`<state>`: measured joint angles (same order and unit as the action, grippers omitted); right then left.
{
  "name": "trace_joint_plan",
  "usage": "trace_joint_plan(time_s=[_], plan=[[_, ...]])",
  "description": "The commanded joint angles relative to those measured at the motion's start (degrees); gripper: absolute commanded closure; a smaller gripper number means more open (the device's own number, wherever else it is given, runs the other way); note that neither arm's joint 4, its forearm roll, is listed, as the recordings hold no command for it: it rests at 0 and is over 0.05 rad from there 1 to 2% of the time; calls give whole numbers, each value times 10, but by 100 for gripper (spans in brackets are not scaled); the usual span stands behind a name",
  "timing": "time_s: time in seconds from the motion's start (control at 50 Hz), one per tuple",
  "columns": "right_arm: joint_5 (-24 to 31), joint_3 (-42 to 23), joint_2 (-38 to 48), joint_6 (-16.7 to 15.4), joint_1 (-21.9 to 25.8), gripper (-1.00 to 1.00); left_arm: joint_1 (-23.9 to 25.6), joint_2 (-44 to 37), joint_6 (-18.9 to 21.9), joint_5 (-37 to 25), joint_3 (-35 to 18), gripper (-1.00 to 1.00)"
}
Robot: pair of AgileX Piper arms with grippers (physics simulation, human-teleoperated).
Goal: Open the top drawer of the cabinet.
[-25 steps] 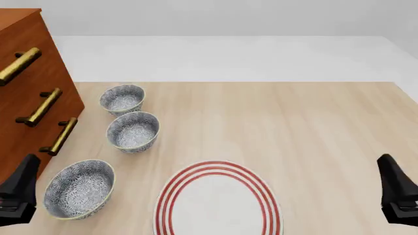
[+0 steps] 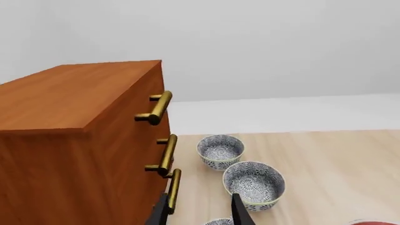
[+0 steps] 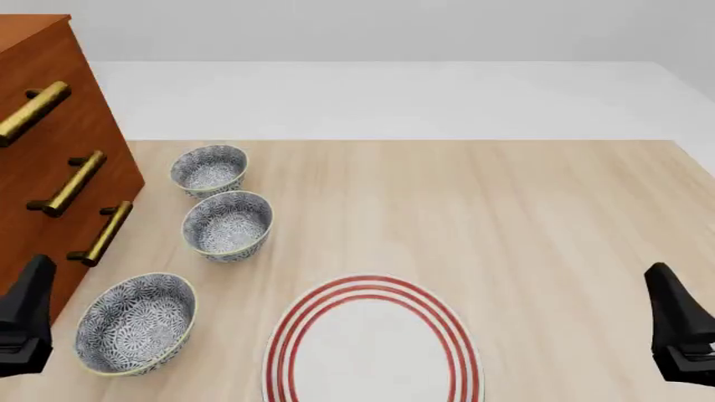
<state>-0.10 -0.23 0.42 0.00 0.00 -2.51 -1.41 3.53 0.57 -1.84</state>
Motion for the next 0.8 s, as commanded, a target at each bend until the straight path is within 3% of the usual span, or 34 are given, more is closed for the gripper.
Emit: trace_joint_plan(time_s=[0.02,0.2,0.42,0.48,0.52,0.66,0.8], plan=[[0,0,0,0,0,-100,-11,-4,61,-2,-34,-100],[0,0,0,0,0,-100,-32,3,96,-25,-83,-100],[0,0,0,0,0,-100,-38,11,170,-49,-121,-100],[0,0,0,0,0,-100,-11,13,233,-38,-114,-100],[0,0,0,0,0,-100,-20,14,225,-46,-122,-100],[0,0,0,0,0,-100,-9,13,285,-44,-122,-100],[0,0,0,0,0,-100,18,1,384,-53,-126,-100]])
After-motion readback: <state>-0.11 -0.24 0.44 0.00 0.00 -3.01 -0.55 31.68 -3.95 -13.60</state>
